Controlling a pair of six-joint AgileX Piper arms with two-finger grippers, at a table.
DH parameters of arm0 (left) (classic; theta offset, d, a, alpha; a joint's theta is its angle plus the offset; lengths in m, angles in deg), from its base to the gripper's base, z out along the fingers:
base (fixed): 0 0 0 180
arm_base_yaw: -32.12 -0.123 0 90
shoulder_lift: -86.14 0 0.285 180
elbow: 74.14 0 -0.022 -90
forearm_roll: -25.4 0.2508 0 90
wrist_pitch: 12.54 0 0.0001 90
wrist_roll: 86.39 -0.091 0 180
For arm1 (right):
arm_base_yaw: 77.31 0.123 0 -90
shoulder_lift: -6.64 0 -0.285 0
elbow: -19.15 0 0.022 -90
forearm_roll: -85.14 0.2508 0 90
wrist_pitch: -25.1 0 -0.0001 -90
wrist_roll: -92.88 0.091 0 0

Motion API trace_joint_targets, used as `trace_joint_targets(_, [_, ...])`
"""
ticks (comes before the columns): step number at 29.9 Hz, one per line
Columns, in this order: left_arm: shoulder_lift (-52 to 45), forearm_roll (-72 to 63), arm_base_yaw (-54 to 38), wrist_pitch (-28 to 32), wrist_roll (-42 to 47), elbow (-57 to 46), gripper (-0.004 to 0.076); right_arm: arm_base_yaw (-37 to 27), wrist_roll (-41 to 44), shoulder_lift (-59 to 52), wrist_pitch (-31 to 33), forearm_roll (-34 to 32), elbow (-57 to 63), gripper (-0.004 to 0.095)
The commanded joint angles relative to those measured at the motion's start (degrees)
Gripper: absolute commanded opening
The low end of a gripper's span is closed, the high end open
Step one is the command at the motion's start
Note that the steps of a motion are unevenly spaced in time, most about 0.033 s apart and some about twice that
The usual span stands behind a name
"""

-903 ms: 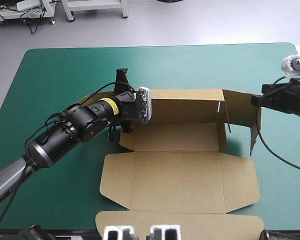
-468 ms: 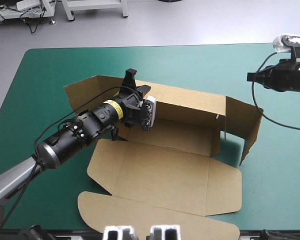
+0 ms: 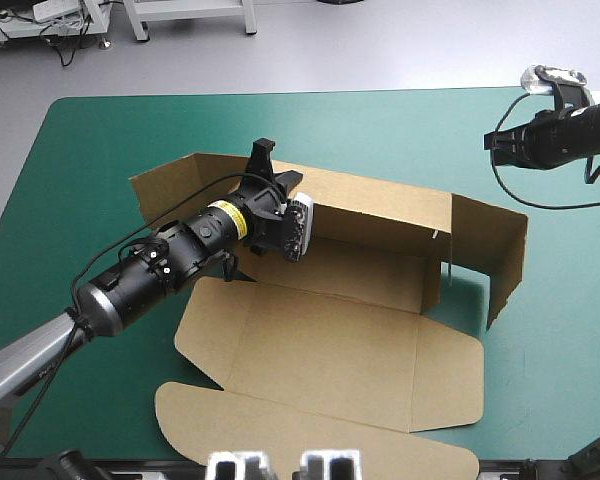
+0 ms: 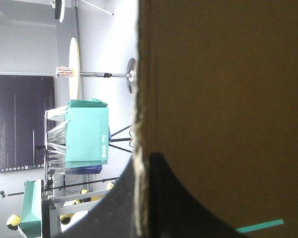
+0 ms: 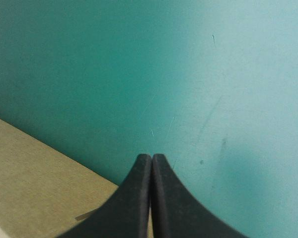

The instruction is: Fold the box

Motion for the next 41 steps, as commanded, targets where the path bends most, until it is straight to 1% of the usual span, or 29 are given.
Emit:
trace_joint_targets(1, [-1.7, -0.2, -1.4, 5.8, 0.5, 1.9, -0.0009, -0.1, -0.4, -0.9, 0.3, 1.6, -2.0, -0.0018])
trace_joint_targets(5, [-1.3, -0.9, -2.5, 6.9, 0.0, 1.9, -0.0009, 0.9, -0.5, -0.7, 0.6, 0.6, -2.0, -0.0018])
trace_joint_targets(11, [-0.3, -1.9, -2.5, 8.0, 0.4, 1.9, -0.0009, 5.3, 0.6, -0.7, 0.6, -5.8, -2.0, -0.0019])
trace_joint_targets(14, [-0.2, -2.3, -2.5, 9.4, 0.9, 1.9, -0.0009, 6.7, 0.8, -0.7, 0.5, -5.9, -2.0, -0.0018])
trace_joint_targets(17, [-0.1, -3.7, -2.5, 10.7, 0.9, 1.9, -0.0009, 6.8, 1.4, -0.7, -0.1, -6.3, -2.0, -0.0018])
trace_joint_targets(21, [0.5, -5.0, -2.5, 10.7, 0.7, 1.9, -0.0009, 6.8, 2.3, -0.6, -0.4, -10.4, -2.0, -0.0018])
trace_joint_targets(26, [1.9, -4.8, -2.5, 13.4, 0.3, 1.9, -0.0009, 6.8, 2.3, 0.7, -1.7, -10.4, -2.0, -0.0018])
trace_joint_targets(30, [2.1, -8.4, -2.5, 13.5, -0.3, 2.2, -0.0009, 6.8, 2.3, 2.5, -1.8, -10.4, -2.6, -0.0019])
trace_joint_targets(33, [2.1, -10.6, -3.0, 13.5, -1.3, 3.1, -0.0009, 6.8, 2.3, 4.2, -1.5, -8.7, -4.8, -0.0019])
trace_joint_targets(37, [2.1, -10.8, -4.4, 11.3, -2.6, 4.0, -0.0009, 6.8, 2.3, 5.7, -0.4, -6.2, -8.9, -0.0018])
trace_joint_targets(41, [2.1, -10.8, -6.5, 6.9, -2.4, 4.0, -0.0009, 6.8, 2.1, 6.1, 0.0, -4.8, -10.9, -0.0018])
